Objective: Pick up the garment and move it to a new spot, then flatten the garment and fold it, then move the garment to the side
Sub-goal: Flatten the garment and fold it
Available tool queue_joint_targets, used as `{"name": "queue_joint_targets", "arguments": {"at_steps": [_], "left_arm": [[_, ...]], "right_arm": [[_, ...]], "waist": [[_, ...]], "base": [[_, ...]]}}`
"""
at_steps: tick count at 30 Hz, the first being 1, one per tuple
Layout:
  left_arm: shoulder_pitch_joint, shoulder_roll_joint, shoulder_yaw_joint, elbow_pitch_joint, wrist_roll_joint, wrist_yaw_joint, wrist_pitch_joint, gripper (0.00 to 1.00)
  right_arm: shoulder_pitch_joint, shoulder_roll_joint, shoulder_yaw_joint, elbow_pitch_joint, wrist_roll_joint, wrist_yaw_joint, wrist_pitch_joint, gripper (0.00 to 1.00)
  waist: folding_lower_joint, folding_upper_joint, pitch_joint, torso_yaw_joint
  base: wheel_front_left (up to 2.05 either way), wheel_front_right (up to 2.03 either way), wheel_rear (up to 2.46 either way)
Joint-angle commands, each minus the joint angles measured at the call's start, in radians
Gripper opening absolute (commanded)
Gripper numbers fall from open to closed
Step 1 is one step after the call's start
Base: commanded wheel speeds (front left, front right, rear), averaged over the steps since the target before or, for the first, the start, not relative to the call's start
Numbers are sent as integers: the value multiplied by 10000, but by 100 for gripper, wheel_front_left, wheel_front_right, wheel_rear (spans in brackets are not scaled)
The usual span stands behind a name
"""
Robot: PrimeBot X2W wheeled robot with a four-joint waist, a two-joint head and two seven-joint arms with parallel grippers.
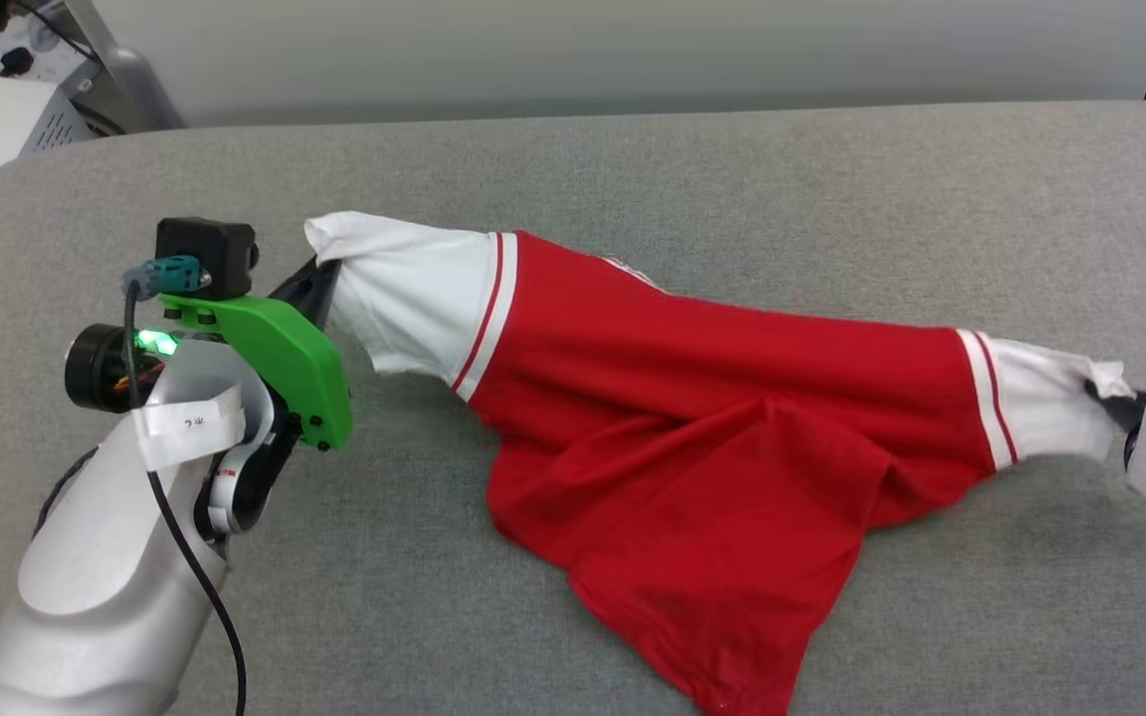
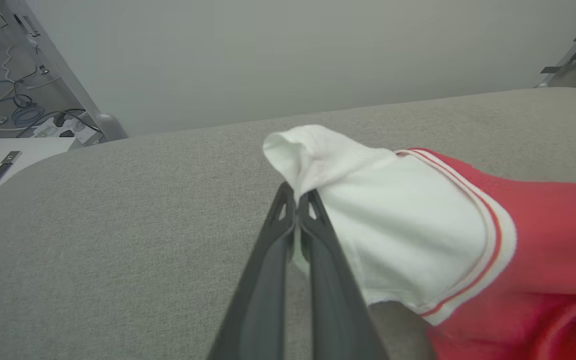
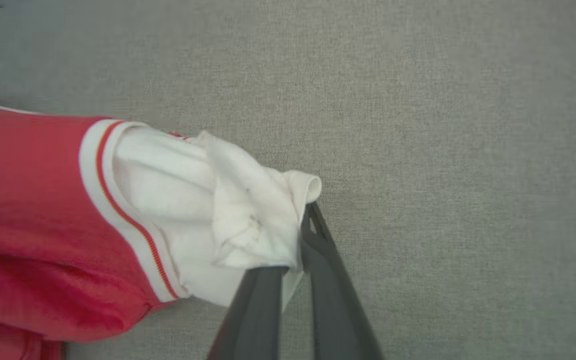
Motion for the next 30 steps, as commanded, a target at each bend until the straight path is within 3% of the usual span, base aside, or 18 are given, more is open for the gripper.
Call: {"name": "queue_joint_targets", "arguments": {"at_steps": [1,7,12,21,30], "left_arm": [[-210,158,135,23,71,72,-85,0],[-1350,345,447,595,73,-98,-257,0],[-2705,352,705,1485,120,-251,-584,0],[-5968,472,879,3293,829,-495,-1845,0],[-9285,450,739,4803,1762,-411,-3271,0]], "right_arm": [[-260,-139,-115,-143,-178,-7,-107,0],[-1372,-373,-242,-350,-688,-7,-375,0],[-2774,-197,-180,-135,-1082,-7,-599,0],[-6146,70,44,741,-1648,-7,-1892,0],[-9877,382,-12,2096,-2471,-7,-3480,0]], "waist": [[0,0,-312,-101],[0,0,-485,-179],[0,0,-238,-289],[0,0,1040,-423],[0,0,2514,-534]], "base": [[0,0,0],[0,0,0],[0,0,0],[0,0,0],[0,0,0]]}}
